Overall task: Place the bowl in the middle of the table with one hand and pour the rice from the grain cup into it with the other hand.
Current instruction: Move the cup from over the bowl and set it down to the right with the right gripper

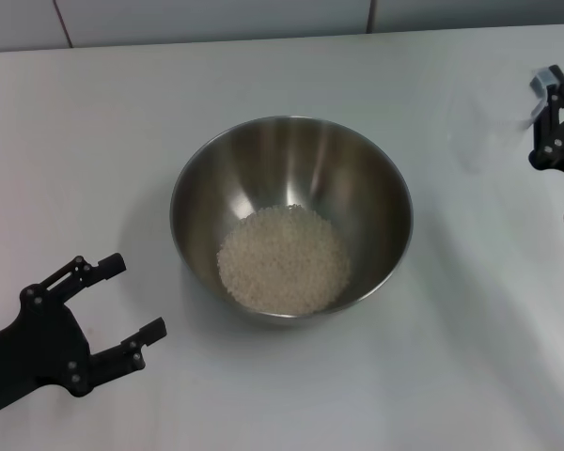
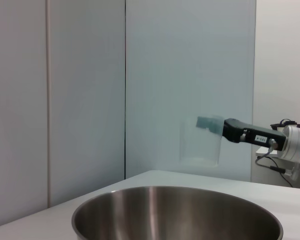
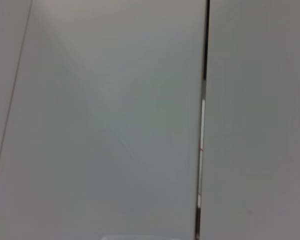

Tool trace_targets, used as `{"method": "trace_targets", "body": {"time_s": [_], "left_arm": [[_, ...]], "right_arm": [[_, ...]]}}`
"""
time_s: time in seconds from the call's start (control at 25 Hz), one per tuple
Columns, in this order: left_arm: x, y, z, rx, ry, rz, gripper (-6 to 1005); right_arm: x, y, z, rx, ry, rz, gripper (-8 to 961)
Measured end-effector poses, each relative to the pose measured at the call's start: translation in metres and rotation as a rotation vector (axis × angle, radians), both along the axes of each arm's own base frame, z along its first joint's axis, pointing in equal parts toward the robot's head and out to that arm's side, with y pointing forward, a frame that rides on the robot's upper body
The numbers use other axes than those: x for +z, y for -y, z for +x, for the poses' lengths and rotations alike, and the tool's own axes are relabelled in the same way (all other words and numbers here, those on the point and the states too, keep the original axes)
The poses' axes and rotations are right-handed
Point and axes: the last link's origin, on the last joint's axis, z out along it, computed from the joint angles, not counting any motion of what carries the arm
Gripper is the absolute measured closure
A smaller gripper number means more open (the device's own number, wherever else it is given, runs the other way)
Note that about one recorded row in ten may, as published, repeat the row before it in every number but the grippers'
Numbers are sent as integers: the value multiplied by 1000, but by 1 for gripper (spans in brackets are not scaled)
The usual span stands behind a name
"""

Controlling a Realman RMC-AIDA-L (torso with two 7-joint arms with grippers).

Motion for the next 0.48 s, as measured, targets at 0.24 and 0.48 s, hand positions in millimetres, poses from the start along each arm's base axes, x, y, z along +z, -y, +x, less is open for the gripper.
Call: {"method": "trace_targets", "body": {"time_s": [0.24, 0.48], "left_arm": [[0, 2, 0, -2, 6, -1, 137], [2, 3, 0, -5, 12, 1, 136]], "right_arm": [[-15, -12, 4, -80, 22, -73, 936], [-29, -24, 7, -155, 42, -142, 936]]}}
